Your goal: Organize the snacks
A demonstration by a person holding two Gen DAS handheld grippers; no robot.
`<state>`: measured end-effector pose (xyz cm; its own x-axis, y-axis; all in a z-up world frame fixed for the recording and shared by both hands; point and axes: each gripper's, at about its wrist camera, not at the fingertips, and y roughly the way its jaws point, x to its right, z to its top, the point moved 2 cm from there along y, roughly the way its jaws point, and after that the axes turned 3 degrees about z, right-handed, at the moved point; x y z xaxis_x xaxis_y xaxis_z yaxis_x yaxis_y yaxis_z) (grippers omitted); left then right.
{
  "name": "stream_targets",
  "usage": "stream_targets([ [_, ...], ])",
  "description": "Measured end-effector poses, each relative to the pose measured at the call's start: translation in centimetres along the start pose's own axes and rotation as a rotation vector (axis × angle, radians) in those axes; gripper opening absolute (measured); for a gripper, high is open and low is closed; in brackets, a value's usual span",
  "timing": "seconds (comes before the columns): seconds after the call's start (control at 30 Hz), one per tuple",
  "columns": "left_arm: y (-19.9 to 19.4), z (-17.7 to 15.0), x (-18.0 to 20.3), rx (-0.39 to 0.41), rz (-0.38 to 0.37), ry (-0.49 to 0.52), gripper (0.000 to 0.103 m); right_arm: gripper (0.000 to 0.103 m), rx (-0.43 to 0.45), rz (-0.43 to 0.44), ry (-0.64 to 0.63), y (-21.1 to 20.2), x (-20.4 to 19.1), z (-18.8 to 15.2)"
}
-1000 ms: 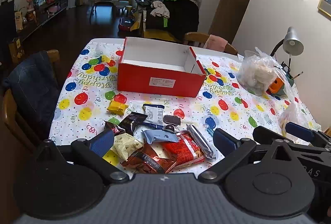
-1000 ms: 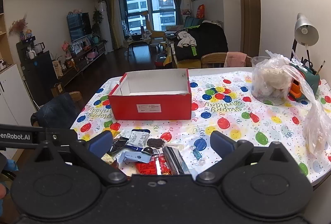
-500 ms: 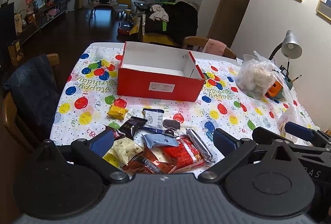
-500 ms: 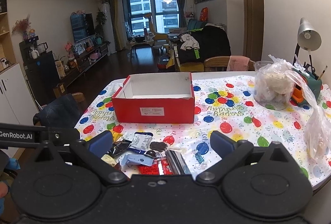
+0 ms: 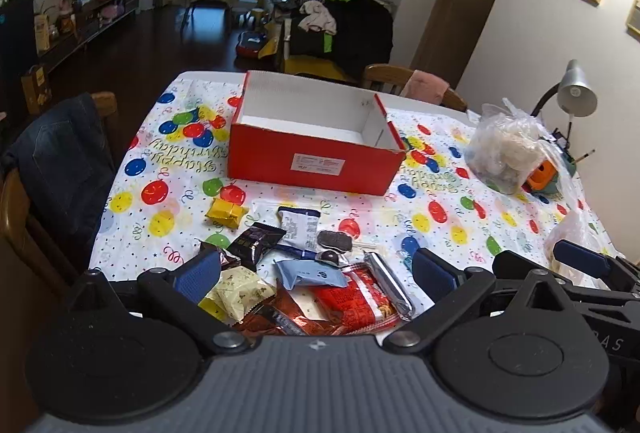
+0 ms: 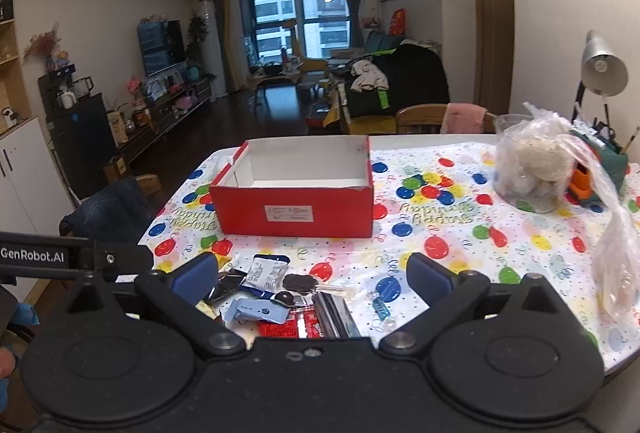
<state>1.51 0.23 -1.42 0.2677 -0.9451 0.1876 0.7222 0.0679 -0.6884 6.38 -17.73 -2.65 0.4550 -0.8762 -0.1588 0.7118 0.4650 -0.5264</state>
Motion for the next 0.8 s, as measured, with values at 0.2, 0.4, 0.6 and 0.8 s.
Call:
stream_targets([
  [0.2,2.0,0.2,-0.4,-0.048,0.034,-0.015,0.103,0.099,-0.040,0.023,-0.011,2.6,1.0,0.2],
  [0.4,3.8,0.5,-1.5,-0.087,0.069,-0.045,0.103,0.097,-0.105,0.029,0.021,5.7,3.0,-0.2],
  [0.6,5.8,0.9,-3.5,-0.122,0.105,-0.113,0.103,0.094,-0.166,0.012,0.012,8.5,4.7,-1.1],
  [0.8,9.0,-0.3,-4.5,-0.258,0.069,-0.187,0.102,0.086,-0.262,0.017,0.026,11.7,6.2,-2.5],
])
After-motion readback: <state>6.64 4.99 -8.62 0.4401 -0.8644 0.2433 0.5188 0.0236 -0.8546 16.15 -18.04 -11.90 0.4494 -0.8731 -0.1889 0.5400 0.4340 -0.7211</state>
